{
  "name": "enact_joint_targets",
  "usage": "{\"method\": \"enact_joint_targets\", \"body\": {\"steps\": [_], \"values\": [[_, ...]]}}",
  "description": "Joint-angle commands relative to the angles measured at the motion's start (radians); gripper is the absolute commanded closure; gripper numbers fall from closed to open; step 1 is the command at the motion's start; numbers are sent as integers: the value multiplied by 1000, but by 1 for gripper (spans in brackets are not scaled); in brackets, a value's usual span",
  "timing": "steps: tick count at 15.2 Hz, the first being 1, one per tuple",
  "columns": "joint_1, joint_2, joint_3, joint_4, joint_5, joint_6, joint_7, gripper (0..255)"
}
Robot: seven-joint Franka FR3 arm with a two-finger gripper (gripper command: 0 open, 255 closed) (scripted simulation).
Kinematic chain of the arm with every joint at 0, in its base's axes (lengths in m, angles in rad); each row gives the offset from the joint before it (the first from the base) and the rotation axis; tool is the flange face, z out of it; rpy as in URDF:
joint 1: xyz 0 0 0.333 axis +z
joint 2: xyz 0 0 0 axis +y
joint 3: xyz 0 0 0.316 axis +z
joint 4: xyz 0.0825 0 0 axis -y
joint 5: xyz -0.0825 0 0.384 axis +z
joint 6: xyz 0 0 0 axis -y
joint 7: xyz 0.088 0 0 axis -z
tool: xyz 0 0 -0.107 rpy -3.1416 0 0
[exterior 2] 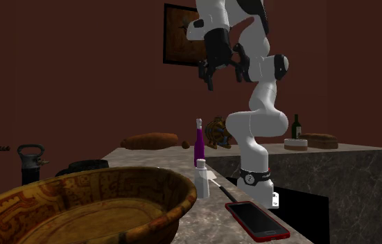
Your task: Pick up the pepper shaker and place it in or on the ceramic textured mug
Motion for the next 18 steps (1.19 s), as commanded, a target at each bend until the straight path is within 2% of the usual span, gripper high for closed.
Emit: {"method": "enact_joint_targets", "body": {"steps": [1,10,17,18], "values": [[0,0,0,0,0,0,0,0],[-69,-38,66,-324,-74,342,102,0],[-140,42,114,-512,-145,649,204,0],[-141,43,114,-513,-145,651,205,0]]}}
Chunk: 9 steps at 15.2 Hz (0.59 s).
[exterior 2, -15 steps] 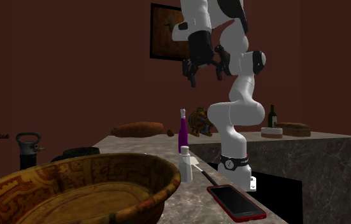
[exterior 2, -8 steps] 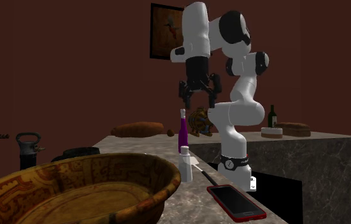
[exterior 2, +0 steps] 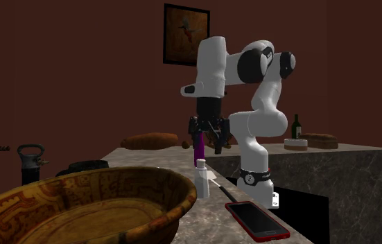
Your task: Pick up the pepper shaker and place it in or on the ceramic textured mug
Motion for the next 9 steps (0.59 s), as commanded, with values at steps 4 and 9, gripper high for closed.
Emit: {"method": "enact_joint_targets", "body": {"steps": [4,9], "values": [[-11,47,2,-42,-11,95,10,0],[-15,81,1,-73,-16,160,12,0]]}}
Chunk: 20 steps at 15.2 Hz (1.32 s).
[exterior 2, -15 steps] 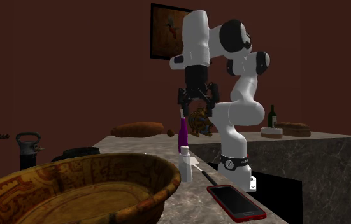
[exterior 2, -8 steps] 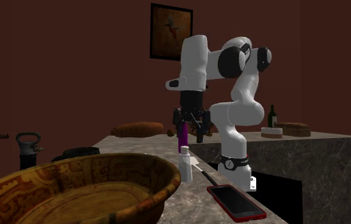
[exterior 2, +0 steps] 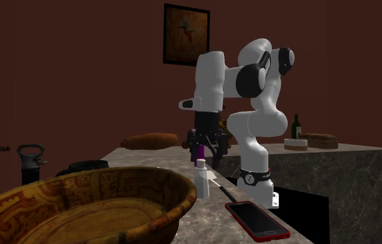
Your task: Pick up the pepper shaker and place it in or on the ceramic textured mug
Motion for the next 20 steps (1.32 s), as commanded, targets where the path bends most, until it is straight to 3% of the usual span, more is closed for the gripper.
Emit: {"method": "enact_joint_targets", "body": {"steps": [1,6,7,16,20], "values": [[0,3,0,-3,0,7,0,0],[0,3,0,-3,0,7,0,0],[0,3,0,-3,0,7,0,255],[0,3,0,-3,0,7,0,255],[2,-33,-2,33,3,-65,-5,255]]}}
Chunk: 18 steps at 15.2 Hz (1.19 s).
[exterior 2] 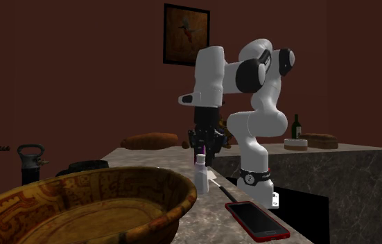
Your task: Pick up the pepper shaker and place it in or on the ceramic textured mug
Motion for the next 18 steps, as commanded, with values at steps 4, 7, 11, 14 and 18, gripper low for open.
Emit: {"method": "enact_joint_targets", "body": {"steps": [4,7,11,14,18], "values": [[2,-44,-2,44,3,-88,-6,255],[3,-61,-3,76,4,-137,-10,255],[3,-78,-4,120,6,-199,-14,255],[4,-88,-4,156,7,-244,-17,255],[4,-96,-5,205,7,-301,-20,255]]}}
